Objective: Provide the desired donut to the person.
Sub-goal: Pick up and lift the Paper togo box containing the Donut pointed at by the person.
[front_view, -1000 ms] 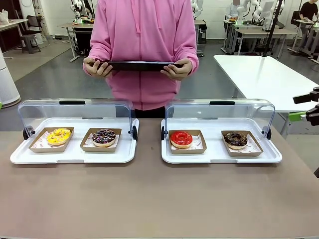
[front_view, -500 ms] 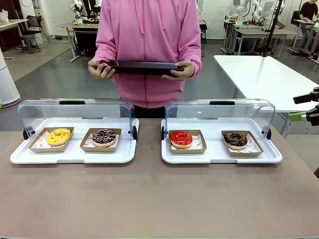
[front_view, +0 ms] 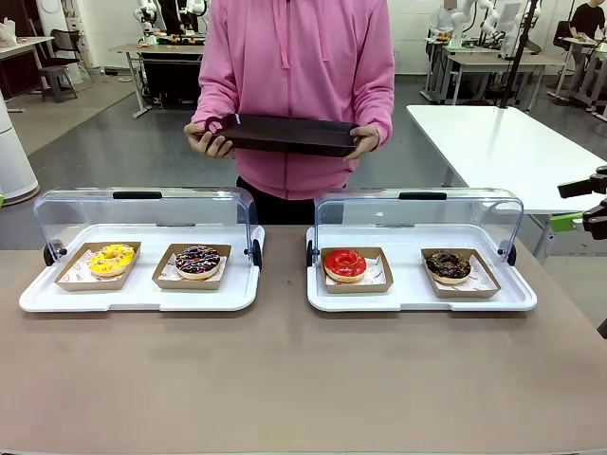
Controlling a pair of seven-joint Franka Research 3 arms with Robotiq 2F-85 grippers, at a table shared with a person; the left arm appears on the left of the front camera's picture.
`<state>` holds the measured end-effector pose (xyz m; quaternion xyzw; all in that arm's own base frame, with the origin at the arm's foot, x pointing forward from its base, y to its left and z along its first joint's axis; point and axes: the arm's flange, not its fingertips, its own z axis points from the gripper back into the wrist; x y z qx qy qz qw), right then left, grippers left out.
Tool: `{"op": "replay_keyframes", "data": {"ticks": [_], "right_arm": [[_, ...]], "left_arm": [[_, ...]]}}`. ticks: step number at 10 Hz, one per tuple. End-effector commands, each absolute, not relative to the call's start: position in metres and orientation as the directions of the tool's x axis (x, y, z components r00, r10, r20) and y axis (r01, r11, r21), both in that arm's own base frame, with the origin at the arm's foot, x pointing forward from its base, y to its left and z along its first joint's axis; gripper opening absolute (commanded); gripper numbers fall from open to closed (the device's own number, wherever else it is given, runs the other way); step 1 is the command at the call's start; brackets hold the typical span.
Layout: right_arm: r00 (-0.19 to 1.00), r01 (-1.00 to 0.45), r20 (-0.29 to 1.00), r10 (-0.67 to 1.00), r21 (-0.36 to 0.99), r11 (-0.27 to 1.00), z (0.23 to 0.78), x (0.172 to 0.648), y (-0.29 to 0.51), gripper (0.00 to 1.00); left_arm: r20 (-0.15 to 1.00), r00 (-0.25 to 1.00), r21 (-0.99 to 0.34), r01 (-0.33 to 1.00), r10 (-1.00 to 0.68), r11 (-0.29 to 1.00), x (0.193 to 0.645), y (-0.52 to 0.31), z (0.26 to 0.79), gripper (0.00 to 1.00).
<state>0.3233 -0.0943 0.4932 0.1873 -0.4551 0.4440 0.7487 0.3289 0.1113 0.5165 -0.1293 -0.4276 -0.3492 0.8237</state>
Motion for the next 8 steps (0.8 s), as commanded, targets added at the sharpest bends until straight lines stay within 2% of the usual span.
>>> {"op": "replay_keyframes", "data": {"ticks": [1,8], "right_arm": [[0.176,-0.839,0.855,0.487,-0.128,0.528,0.4914,0.3264,-0.0945,1.0],[0.176,-0.839,0.855,0.487,-0.128,0.528,0.4914,0.3264,-0.0945,1.0]], "left_arm": [[0.798,0.389,0.081,0.688,-0.46,0.721,0.3292,0.1113,0.5159,1.0],[0.798,0.389,0.081,0.688,-0.46,0.721,0.3292,0.1113,0.5159,1.0]]}}
